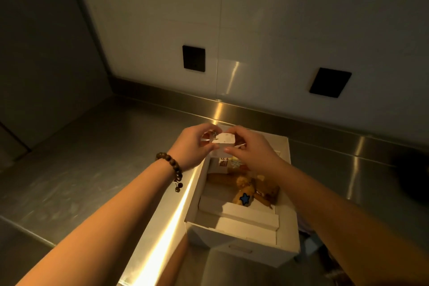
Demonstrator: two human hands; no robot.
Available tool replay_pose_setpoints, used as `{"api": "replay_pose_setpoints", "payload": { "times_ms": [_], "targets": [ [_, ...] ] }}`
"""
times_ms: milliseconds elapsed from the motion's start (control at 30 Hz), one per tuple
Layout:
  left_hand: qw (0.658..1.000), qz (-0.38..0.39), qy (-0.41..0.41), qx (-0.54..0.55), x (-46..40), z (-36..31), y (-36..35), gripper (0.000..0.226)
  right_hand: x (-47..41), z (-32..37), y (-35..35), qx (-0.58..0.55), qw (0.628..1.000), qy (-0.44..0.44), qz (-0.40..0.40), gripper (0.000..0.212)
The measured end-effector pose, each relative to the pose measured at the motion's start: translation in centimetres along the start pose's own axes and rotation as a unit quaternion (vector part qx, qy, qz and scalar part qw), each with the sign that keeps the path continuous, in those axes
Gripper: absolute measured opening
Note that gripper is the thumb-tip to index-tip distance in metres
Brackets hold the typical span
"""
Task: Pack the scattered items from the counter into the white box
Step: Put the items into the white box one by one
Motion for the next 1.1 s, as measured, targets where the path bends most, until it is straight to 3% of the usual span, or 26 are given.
{"api": "replay_pose_setpoints", "payload": {
  "times_ms": [167,333,433,600,767,933,1100],
  "targets": [
    [0.998,0.003,0.043,-0.042,1.2,2.5,-1.2,0.069,0.3,-3.3,-1.5,0.029,0.997,-0.074,0.004,0.027],
    [0.979,0.143,0.109,-0.090,4.9,6.4,-4.6,0.099,0.0,-6.8,-5.7,0.096,0.980,-0.168,0.042,0.033],
    [0.978,0.153,0.128,-0.064,5.9,7.4,-5.5,0.100,-0.2,-8.2,-7.7,0.109,0.969,-0.215,0.054,0.036],
    [0.980,0.145,0.128,-0.045,6.1,7.7,-5.8,0.086,-0.3,-9.5,-9.7,0.063,0.972,-0.216,0.072,0.022],
    [0.986,0.126,0.107,-0.019,6.0,7.5,-5.8,0.080,-0.8,-9.6,-9.5,0.118,0.968,-0.199,0.093,0.034],
    [0.987,0.118,0.104,-0.014,6.0,7.3,-5.9,0.078,-0.9,-9.6,-9.8,0.185,0.960,-0.195,0.084,0.018],
    [0.987,0.119,0.109,-0.003,6.1,7.3,-6.0,0.075,-1.0,-9.6,-9.4,0.199,0.954,-0.207,0.085,0.022]
  ]
}}
Point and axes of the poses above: each hand's wrist, its own x-axis away from the middle knuckle, its own y-axis out of the back of the hand, z = x × y, the point moved 4 cm from there along -x, towards the middle knuckle, and after that the axes turned 7 degrees about z, right-handed, at the moved point
